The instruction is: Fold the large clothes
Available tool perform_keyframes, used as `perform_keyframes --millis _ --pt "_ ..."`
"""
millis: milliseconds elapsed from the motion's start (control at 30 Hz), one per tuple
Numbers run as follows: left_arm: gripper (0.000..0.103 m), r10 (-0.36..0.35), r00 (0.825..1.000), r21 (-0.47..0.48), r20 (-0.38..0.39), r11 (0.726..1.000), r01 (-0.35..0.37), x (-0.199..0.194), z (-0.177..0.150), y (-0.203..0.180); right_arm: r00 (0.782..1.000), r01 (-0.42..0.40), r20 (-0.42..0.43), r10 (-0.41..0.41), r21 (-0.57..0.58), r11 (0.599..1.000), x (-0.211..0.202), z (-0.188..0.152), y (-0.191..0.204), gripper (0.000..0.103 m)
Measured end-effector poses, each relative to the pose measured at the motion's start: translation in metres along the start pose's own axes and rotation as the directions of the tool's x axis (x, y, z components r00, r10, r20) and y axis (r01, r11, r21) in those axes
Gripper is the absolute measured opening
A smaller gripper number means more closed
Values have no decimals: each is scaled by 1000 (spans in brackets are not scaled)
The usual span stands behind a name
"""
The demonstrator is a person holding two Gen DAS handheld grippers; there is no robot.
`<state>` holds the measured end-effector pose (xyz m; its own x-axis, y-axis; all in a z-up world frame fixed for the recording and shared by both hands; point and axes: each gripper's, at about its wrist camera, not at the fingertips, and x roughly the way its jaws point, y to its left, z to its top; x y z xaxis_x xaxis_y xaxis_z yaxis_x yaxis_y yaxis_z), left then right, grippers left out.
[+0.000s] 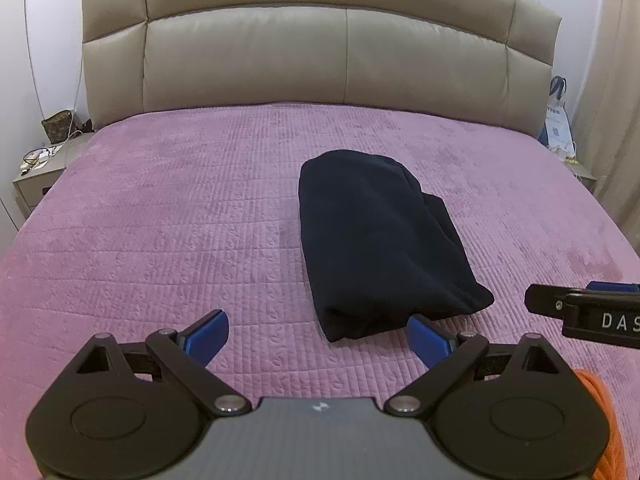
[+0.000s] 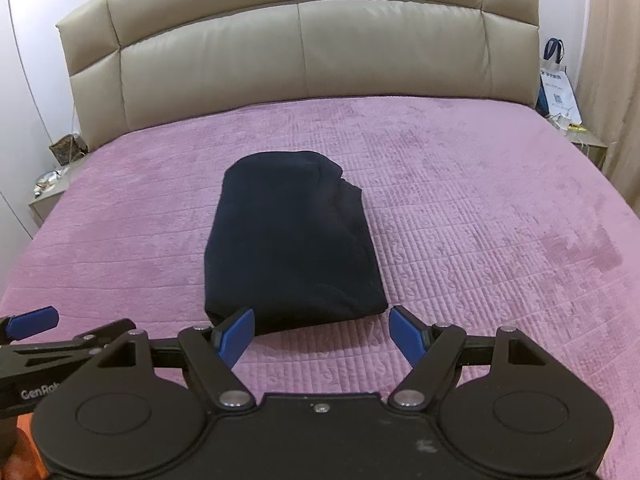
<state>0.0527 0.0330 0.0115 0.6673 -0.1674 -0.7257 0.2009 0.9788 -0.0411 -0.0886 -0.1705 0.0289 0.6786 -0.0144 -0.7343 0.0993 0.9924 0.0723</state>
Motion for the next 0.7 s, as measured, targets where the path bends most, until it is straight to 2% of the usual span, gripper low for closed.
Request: perform_keyframes --millis 367,700 --pt "97 48 998 -7 45 999 -48 -6 0 5 1000 1 11 -1 11 1000 -1 -1 2 88" --pt "97 55 997 -14 49 998 -54 -8 0 6 1000 -5 10 5 22 1000 0 -2 1 88"
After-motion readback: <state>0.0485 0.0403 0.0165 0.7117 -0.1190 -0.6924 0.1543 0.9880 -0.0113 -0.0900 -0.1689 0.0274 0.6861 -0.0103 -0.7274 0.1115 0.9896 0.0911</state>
